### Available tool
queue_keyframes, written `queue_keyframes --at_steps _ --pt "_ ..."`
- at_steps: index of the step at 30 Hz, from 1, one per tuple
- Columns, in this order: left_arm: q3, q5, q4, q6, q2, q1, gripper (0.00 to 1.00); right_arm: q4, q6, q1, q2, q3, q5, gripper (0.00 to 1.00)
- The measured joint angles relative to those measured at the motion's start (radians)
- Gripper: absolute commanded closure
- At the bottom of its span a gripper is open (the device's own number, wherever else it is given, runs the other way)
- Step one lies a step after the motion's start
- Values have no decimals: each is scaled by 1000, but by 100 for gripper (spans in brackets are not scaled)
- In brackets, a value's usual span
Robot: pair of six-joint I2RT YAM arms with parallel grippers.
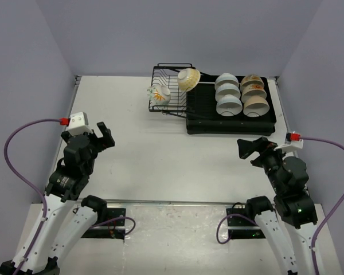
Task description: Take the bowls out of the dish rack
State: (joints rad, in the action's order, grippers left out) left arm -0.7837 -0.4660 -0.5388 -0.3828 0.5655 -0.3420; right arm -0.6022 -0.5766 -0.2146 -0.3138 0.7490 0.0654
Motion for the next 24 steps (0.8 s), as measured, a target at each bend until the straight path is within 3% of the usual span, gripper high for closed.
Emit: queue_keyframes --at_steps 8,13,21,24 --pt "0 11 -2 0 3 0 0 72 -43 0 11 -42 4 1" --pt "0 47 2 1 -4 0 0 186 -87 23 -117 -54 0 1" --pt "0 81 8 1 -6 0 0 464 -255 314 -437 -53 -156 1" --pt "0 86 8 1 -7 0 0 600 -352 433 -571 -54 -251 9"
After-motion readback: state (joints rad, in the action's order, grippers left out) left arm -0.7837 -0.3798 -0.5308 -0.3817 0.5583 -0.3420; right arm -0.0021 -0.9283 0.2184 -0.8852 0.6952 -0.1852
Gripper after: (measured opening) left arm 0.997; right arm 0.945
